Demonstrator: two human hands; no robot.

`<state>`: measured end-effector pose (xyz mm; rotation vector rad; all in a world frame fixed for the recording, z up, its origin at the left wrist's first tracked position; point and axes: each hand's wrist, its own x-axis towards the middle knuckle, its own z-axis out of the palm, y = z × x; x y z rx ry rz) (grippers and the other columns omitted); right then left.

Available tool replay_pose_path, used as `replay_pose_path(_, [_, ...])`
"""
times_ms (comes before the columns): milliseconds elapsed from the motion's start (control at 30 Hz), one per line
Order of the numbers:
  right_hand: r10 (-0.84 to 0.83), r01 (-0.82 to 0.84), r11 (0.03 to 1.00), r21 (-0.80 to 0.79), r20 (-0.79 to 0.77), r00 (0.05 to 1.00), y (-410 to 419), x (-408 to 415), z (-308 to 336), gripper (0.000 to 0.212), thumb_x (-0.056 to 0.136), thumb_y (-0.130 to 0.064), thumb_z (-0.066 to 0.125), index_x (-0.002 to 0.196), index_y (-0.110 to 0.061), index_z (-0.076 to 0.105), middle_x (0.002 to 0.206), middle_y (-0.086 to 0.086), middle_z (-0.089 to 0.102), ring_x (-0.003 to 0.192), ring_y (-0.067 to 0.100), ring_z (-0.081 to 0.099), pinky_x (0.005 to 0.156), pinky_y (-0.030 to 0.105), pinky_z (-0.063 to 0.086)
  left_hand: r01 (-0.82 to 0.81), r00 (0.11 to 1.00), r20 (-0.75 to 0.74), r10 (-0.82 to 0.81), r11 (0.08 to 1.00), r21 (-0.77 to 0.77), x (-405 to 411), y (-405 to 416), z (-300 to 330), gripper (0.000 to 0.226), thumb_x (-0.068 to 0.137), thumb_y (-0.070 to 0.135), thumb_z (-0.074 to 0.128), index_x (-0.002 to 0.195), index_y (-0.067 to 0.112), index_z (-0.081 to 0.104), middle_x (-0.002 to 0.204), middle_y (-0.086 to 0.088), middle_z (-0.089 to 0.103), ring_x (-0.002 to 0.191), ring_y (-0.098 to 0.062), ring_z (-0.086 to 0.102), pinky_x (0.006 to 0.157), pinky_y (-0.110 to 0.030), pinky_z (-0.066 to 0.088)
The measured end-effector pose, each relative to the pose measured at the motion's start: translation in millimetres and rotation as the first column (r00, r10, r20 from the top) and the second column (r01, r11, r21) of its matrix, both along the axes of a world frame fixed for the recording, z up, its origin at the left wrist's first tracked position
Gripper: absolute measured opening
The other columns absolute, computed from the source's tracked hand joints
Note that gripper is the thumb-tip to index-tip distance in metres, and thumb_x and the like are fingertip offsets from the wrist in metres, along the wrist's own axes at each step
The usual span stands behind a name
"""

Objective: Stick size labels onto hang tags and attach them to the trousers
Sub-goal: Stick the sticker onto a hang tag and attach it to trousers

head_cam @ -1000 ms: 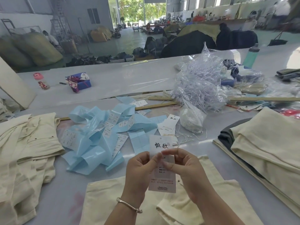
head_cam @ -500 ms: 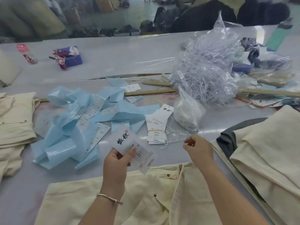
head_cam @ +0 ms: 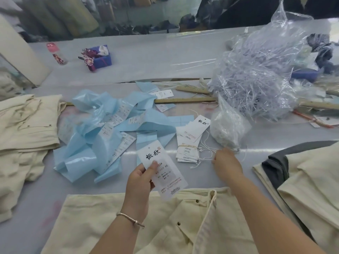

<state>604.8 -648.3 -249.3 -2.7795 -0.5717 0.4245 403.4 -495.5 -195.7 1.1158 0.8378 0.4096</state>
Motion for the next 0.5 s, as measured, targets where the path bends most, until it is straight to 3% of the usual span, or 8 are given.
replay_pose_path(67, [-0.059,0.082,0.969,0.232,-0.104,0.993,-3.3,-9.8,14.8,0.011,0.096,-0.013,0.051,0.087,-0.011,0.055,0.097,0.013,0.065,0.090,0.026,0.059,0.073,0.034,0.043,0.036,0.999,0.044,-0.028,0.979,-0.202,-1.6,-2.1,2.1,0.015,0.093,0.022,0.060,0.090,0.014,0.072,0.092,-0.010,0.073,0.080,-0.022,0.068,0.079,-0.042,0.054])
replay_pose_path(133, [-0.063,0.201,0.852,0.484,-0.286,0.956,-5.1,-24.5,34.0,0.016,0.094,-0.007,0.054,0.079,-0.011,0.050,0.072,0.013,0.068,0.060,0.015,0.058,0.060,0.032,0.045,0.090,0.996,0.058,-0.071,0.886,-0.455,-3.7,-6.7,7.9,0.023,0.095,0.023,0.054,0.097,0.006,0.068,0.096,-0.012,0.072,0.079,-0.022,0.070,0.066,-0.033,0.057])
replay_pose_path(233, [-0.029,0.229,0.783,0.579,-0.333,0.942,-5.3,-47.8,58.0,0.011,0.091,-0.005,0.060,0.087,-0.010,0.051,0.062,0.015,0.067,0.034,0.007,0.047,0.039,0.019,0.037,0.179,0.984,0.116,-0.137,0.720,-0.671,-5.9,-15.4,17.0,0.034,0.097,0.020,0.048,0.086,-0.004,0.070,0.112,-0.024,0.067,0.093,-0.029,0.067,0.059,-0.029,0.058])
replay_pose_path(300, [-0.026,0.229,0.788,0.571,-0.341,0.940,-3.9,-60.9,67.9,0.012,0.089,-0.004,0.063,0.093,-0.005,0.052,0.059,0.014,0.065,0.034,0.012,0.051,0.036,0.018,0.035,0.233,0.972,0.162,-0.168,0.689,-0.686,-7.4,-20.6,23.4,0.045,0.098,0.018,0.047,0.068,-0.004,0.072,0.118,-0.030,0.063,0.097,-0.035,0.064,0.061,-0.031,0.060])
replay_pose_path(367, [-0.047,0.214,0.832,0.512,-0.320,0.946,-3.7,-68.2,72.6,0.013,0.089,-0.006,0.064,0.092,-0.004,0.051,0.060,0.013,0.065,0.039,0.017,0.056,0.039,0.022,0.040,0.281,0.960,0.194,-0.204,0.676,-0.681,-11.5,-22.6,29.7,0.047,0.099,0.017,0.046,0.065,-0.004,0.071,0.119,-0.031,0.062,0.097,-0.036,0.063,0.063,-0.032,0.058])
replay_pose_path(433, [-0.072,0.112,0.952,0.284,-0.147,0.986,-6.0,-70.1,77.9,0.012,0.090,-0.012,0.063,0.087,-0.007,0.053,0.075,0.013,0.070,0.057,0.022,0.067,0.055,0.030,0.053,0.320,0.947,0.216,-0.236,0.673,-0.667,-18.9,-20.5,33.0,0.052,0.099,0.018,0.045,0.059,-0.002,0.072,0.112,-0.027,0.066,0.094,-0.033,0.064,0.062,-0.030,0.058])
replay_pose_path(500, [-0.023,0.023,1.000,-0.009,0.040,0.999,-10.5,-67.5,81.9,0.007,0.092,-0.016,0.062,0.089,-0.010,0.059,0.094,0.015,0.070,0.084,0.028,0.070,0.075,0.034,0.056,0.325,0.946,0.222,-0.238,0.674,-0.663,-29.0,-16.1,34.7,0.053,0.098,0.017,0.046,0.056,0.000,0.072,0.102,-0.022,0.069,0.089,-0.029,0.065,0.058,-0.028,0.056])
